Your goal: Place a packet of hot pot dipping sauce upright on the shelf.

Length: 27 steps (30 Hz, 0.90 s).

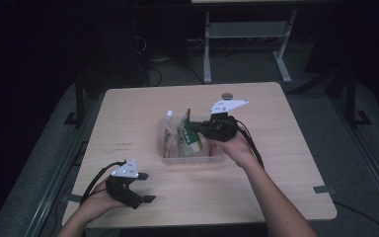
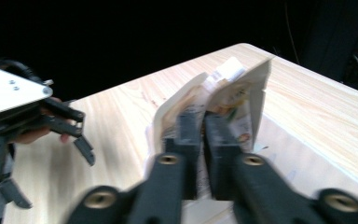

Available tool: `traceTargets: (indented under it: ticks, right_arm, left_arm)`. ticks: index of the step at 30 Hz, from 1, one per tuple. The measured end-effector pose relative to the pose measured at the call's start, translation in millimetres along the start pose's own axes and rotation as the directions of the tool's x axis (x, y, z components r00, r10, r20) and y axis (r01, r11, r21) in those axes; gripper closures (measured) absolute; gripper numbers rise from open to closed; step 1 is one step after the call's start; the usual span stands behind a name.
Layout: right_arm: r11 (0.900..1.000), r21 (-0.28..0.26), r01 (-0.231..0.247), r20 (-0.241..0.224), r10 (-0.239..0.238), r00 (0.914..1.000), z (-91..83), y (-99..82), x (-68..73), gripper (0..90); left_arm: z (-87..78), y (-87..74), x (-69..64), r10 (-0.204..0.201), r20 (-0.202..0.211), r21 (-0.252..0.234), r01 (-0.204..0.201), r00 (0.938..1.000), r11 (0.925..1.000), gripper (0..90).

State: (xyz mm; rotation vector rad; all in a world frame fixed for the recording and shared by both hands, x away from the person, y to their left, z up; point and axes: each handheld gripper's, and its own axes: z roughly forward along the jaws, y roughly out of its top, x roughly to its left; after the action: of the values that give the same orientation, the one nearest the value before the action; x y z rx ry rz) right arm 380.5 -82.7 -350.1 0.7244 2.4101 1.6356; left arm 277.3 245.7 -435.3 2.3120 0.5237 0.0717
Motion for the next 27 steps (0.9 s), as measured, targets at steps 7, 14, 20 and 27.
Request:
traceTargets:
  ticks: [7, 14, 20, 27]
  right_arm:
    - [0.9999, 0.007, -0.011, 0.031, 0.011, 0.9995, 18.0, 5.8, -1.5, 88.1]
    - [0.9998, 0.0, -0.018, 0.041, 0.018, 0.999, 17.0, 8.9, -0.3, 70.5]
    - [0.9999, 0.004, -0.01, 0.039, 0.01, 0.9992, 3.8, 8.6, 5.3, 50.9]
    - [0.9995, 0.031, -0.008, 0.019, 0.007, 0.9998, -16.4, 3.1, 8.8, 36.0]
  left_arm:
    - [-1.6, -1.6, 1.1, -0.01, 0.0, -0.006, 0.01, 1.0, 0.9999, 17.6]
    - [-2.2, -1.2, 2.1, 0.002, -0.003, 0.003, -0.002, 1.0, 1.0, 17.6]
    - [-3.4, -0.5, 2.0, -0.006, -0.011, -0.006, 0.006, 0.9999, 1.0, 17.6]
    - [-7.1, 2.5, 4.2, -0.027, -0.033, -0.018, 0.027, 0.9991, 0.9995, 17.3]
